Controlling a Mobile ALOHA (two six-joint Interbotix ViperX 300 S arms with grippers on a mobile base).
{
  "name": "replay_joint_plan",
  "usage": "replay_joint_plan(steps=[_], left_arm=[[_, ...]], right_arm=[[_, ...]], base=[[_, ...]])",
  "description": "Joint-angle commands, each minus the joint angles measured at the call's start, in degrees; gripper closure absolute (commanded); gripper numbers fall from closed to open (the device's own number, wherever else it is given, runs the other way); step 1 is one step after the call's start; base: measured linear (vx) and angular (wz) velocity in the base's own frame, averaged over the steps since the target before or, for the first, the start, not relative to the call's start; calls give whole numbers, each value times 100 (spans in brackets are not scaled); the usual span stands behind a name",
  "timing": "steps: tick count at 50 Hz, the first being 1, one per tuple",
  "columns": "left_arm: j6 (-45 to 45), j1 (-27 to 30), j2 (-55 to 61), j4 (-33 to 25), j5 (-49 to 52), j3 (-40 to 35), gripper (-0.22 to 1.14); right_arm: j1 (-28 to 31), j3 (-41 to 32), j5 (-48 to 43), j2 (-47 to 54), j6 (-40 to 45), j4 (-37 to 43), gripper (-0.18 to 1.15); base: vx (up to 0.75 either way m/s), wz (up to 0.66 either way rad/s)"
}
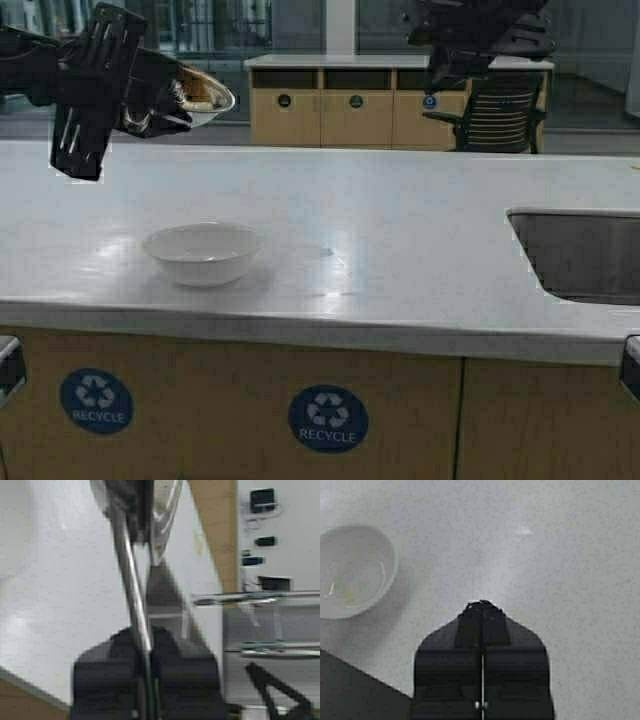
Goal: Add oil to the pan and cook the shrimp and serve it
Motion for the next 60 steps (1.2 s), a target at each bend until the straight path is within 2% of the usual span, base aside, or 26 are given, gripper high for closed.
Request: replay_joint_plan(steps=[1, 9, 25, 60], left_arm=[[589, -26, -422, 9, 606, -229, 88], [1011, -18, -527, 26, 1239, -246, 88], [2065, -26, -422, 88, 1890, -492, 88], [3560, -26, 650, 18, 2391, -1213, 88]], right_arm=[[18, -97, -26, -132, 0, 9, 91], [18, -114, -26, -132, 0, 9, 91], [18, -114, -44, -123, 0, 18, 91], [18, -123, -70, -88, 9, 26, 91]], base=[[1, 11], [1, 8], [1, 3], [0, 0]])
